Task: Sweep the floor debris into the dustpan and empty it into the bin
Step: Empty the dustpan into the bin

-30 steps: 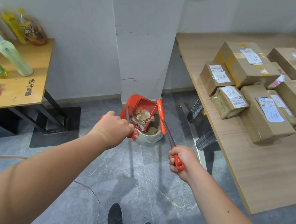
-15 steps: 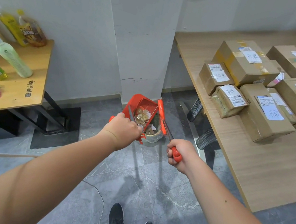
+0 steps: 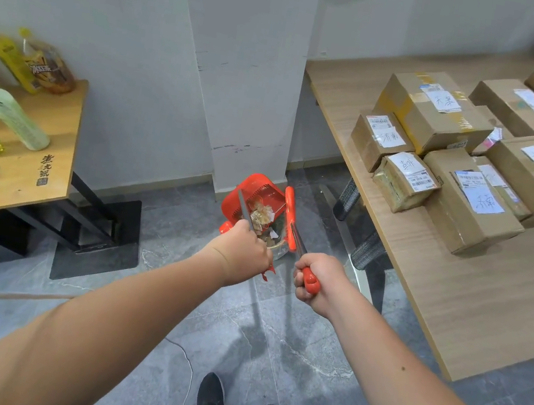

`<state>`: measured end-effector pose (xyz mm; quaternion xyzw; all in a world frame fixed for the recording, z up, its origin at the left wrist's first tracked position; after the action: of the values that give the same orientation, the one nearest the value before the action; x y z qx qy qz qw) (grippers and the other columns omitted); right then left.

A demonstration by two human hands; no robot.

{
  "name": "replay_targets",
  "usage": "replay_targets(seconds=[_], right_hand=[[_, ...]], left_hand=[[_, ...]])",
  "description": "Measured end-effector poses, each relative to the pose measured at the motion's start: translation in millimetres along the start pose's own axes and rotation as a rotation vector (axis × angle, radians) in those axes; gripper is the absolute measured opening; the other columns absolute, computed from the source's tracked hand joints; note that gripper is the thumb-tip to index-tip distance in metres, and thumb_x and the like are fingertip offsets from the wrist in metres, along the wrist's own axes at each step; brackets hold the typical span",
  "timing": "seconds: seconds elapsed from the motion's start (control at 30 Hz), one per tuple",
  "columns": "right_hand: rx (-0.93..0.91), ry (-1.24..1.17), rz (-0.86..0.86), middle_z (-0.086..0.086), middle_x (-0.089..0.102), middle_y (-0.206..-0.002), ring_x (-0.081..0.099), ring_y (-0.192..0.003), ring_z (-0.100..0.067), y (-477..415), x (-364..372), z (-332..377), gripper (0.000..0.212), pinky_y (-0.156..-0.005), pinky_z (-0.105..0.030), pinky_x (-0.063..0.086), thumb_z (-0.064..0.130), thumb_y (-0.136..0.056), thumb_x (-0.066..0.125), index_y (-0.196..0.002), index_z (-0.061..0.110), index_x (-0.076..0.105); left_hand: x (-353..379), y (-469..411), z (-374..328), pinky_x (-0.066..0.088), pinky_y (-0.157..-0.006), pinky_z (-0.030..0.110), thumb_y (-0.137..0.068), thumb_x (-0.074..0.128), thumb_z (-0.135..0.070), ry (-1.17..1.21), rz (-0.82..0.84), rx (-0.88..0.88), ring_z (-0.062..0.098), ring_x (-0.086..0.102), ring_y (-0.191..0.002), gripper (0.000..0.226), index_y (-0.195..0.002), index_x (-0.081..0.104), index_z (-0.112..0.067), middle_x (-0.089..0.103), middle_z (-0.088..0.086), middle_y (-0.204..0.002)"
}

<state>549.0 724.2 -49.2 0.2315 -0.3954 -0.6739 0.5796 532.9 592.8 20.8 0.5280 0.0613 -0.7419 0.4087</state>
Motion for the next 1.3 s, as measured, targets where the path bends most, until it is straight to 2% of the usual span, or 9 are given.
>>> replay_targets(seconds=[0.1, 0.3, 0.8, 1.07, 1.3], right_hand=[[0.001, -0.023, 0.018, -0.008, 0.041, -0.060, 0.036, -0.047, -0.014, 2, -1, -2, 0.019, -0.039, -0.015, 0.021, -0.005, -0.081, 0.045, -0.076, 0.013, 0.039], [0.015, -0.044, 0.024, -0.007, 0.043, -0.054, 0.037, -0.045, -0.013, 10, -9, -5, 0.019, -0.038, -0.015, 0.021, -0.005, -0.083, 0.044, -0.076, 0.012, 0.041], [-0.013, -0.067, -0.001, -0.010, 0.044, -0.059, 0.042, -0.041, -0.013, 28, -12, 3, 0.015, -0.037, -0.015, 0.023, -0.006, -0.082, 0.045, -0.077, 0.008, 0.044], [-0.043, -0.076, 0.003, -0.008, 0.041, -0.057, 0.038, -0.046, -0.015, 45, 0, 23, 0.019, -0.038, -0.015, 0.022, -0.007, -0.080, 0.046, -0.076, 0.011, 0.041], [-0.045, -0.052, 0.007, -0.006, 0.039, -0.056, 0.038, -0.046, -0.014, 54, 9, 27, 0.018, -0.040, -0.016, 0.021, -0.007, -0.079, 0.045, -0.077, 0.011, 0.045]], left_hand=[[-3, 2, 1, 0.029, -0.063, 0.035, -0.091, 0.056, -0.002, -0.012, -0.002, 0.008, 0.023, 0.050, -0.066, 0.014, -0.098, 0.058, -0.013, 0.068, 0.003, -0.087], [-2, 5, 9, 0.036, -0.068, 0.034, -0.091, 0.054, -0.003, -0.026, -0.007, 0.006, 0.025, 0.066, -0.078, 0.014, -0.100, 0.060, -0.013, 0.070, 0.005, -0.090], [-16, 16, 38, 0.035, -0.071, 0.036, -0.096, 0.048, -0.007, -0.063, 0.001, -0.056, 0.029, 0.068, -0.087, 0.016, -0.107, 0.057, -0.015, 0.070, 0.006, -0.100], [-32, 18, 55, 0.032, -0.069, 0.035, -0.096, 0.046, -0.005, -0.045, -0.013, -0.135, 0.028, 0.068, -0.087, 0.018, -0.106, 0.055, -0.016, 0.069, 0.004, -0.095], [-29, 20, 65, 0.035, -0.071, 0.034, -0.096, 0.047, -0.008, -0.015, -0.007, -0.193, 0.027, 0.068, -0.087, 0.021, -0.111, 0.054, -0.020, 0.069, 0.001, -0.098]])
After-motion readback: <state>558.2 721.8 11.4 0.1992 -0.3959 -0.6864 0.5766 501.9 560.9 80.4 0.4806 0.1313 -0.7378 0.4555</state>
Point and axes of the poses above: each hand's wrist, its own y-axis away from the middle knuckle, its own x-axis out of the palm, z = x × y, the point moved 7 cm from there along -y, towards the middle knuckle
